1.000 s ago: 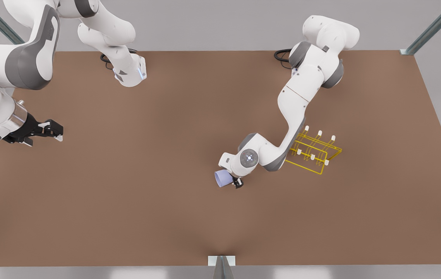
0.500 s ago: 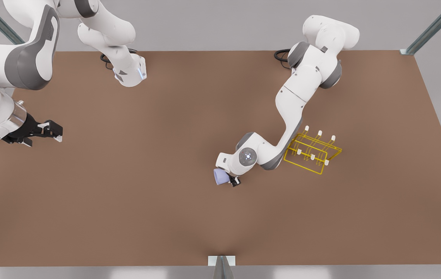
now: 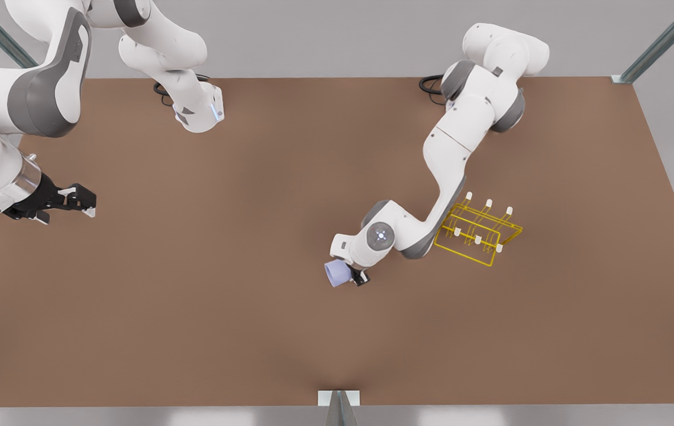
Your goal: Place the cup on the cup holder
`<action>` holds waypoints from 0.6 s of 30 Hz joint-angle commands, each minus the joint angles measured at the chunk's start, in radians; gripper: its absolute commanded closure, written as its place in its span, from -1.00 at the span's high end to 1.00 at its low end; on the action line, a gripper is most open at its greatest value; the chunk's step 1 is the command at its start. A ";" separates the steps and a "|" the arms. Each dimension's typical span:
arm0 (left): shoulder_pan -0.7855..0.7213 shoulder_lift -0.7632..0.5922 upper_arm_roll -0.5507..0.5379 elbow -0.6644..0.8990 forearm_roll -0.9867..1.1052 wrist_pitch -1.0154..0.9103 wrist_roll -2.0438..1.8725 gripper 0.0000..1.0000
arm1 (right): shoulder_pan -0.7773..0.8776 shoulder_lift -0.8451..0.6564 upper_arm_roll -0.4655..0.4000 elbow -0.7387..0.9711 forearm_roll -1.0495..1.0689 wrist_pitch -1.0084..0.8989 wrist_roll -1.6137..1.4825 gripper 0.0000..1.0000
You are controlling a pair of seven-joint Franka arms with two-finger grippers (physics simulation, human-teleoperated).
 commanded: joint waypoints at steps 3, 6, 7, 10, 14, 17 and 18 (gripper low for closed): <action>0.001 -0.069 0.021 0.001 0.004 -0.100 -0.023 0.46 | 0.001 0.000 0.001 0.000 0.001 0.001 0.003 1.00; 0.000 -0.150 0.081 0.001 0.009 -0.209 0.010 0.47 | 0.001 0.001 0.001 0.000 0.001 0.010 0.003 1.00; 0.001 -0.169 0.088 0.001 0.082 -0.240 0.010 0.47 | 0.001 0.000 0.001 0.000 0.001 0.010 0.003 1.00; 0.004 -0.239 0.124 0.000 0.135 -0.352 0.011 0.41 | 0.001 0.001 0.001 0.000 0.001 0.010 0.003 1.00; 0.003 -0.336 0.158 0.003 0.331 -0.553 0.038 0.38 | 0.003 0.007 0.001 0.000 0.001 0.017 0.003 1.00; -0.007 -0.353 0.145 0.003 0.595 -0.749 0.043 0.35 | 0.003 0.007 0.001 0.000 0.001 0.019 0.003 1.00; -0.028 -0.364 0.145 0.001 0.664 -0.836 0.058 0.35 | 0.003 0.007 0.001 0.000 0.001 0.017 0.003 1.00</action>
